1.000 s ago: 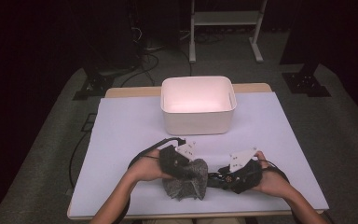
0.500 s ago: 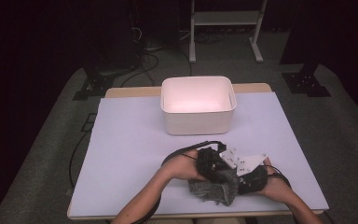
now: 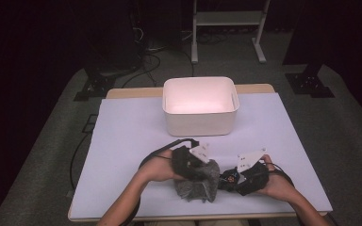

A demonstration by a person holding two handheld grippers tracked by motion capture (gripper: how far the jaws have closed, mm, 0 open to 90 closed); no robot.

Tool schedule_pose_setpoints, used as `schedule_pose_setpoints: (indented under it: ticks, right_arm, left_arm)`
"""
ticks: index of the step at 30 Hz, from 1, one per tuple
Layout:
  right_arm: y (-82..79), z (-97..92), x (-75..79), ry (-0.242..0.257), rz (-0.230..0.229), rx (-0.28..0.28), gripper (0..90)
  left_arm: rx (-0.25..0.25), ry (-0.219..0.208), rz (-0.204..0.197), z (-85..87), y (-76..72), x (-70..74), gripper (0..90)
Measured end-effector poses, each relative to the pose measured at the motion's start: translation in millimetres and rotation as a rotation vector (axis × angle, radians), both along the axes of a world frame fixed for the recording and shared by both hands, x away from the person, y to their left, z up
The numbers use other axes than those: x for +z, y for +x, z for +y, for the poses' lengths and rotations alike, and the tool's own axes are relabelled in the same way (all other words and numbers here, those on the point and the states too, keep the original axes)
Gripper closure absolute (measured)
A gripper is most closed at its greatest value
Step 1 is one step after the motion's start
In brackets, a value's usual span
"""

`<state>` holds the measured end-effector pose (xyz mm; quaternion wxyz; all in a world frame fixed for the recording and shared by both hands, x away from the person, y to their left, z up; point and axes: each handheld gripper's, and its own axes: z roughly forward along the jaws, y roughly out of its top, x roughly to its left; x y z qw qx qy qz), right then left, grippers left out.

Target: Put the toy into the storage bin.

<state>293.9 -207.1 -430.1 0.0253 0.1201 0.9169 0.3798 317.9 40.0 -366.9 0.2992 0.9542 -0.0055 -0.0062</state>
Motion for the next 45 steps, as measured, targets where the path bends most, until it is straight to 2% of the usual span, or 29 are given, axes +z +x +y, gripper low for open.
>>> schedule_pose_setpoints:
  ticks: [2, 5, 11, 18, 19, 22, 24, 26, 28, 32, 34, 36, 39, 42, 45]
  right_arm:
    - [2.1, 5.1, 2.4, -0.023, 0.02, 0.011, 40.2]
    - [4.3, 17.7, 5.0, -0.079, 0.013, 0.034, 38.9]
    - [8.7, 47.4, 9.8, -0.179, 0.0, 0.072, 40.1]
    - [14.2, 75.1, 14.2, -0.263, 0.004, 0.093, 47.4]
    - [14.7, 77.6, 13.5, -0.273, -0.003, 0.093, 53.0]
    - [13.9, 81.1, 13.3, -0.294, -0.028, 0.106, 55.8]
    - [13.3, 80.7, 12.3, -0.275, -0.051, 0.111, 55.9]
    - [15.5, 79.3, 12.0, -0.231, -0.049, 0.09, 55.9]
    - [20.5, 77.0, 13.0, -0.15, -0.048, 0.074, 55.9]
    - [34.2, 78.2, 13.9, 0.057, -0.039, 0.04, 55.8]
    - [37.0, 80.8, 12.6, 0.116, -0.022, 0.021, 55.8]
    - [37.9, 82.1, 9.7, 0.14, -0.014, 0.015, 55.8]
    - [34.0, 75.3, 7.8, 0.166, -0.031, 0.003, 55.8]
    - [30.4, 66.9, 7.6, 0.17, -0.022, -0.007, 55.7]
    - [23.2, 56.1, 8.3, 0.189, -0.049, -0.013, 55.7]
  left_arm:
    - [0.037, -0.008, 0.001, 15.8, 0.7, 1.7, 75.7]
    - [0.063, -0.014, 0.0, 30.3, 0.9, 2.5, 75.7]
    - [0.083, -0.03, 0.005, 44.2, -0.1, 1.5, 75.6]
    - [0.09, -0.044, 0.005, 52.4, -1.8, 3.0, 75.4]
    - [0.093, -0.047, 0.005, 53.3, -2.3, 3.0, 75.4]
    - [0.099, -0.054, 0.008, 57.0, -2.4, 4.3, 75.3]
    - [0.104, -0.062, 0.008, 59.9, -2.3, 7.0, 75.4]
    - [0.11, -0.069, 0.002, 63.2, -2.2, 11.4, 75.3]
    - [0.117, -0.089, -0.005, 67.1, -2.4, 16.9, 75.3]
    - [0.135, -0.108, -0.019, 74.9, -1.9, 27.8, 75.4]
    - [0.141, -0.116, -0.023, 77.0, -1.8, 30.6, 75.4]
    - [0.141, -0.112, -0.028, 78.1, -1.5, 31.6, 75.3]
    - [0.139, -0.117, -0.025, 77.9, -1.7, 31.3, 75.3]
    - [0.13, -0.124, -0.023, 75.0, -2.9, 32.0, 75.3]
    - [0.121, -0.13, -0.023, 71.7, -4.0, 34.3, 75.3]
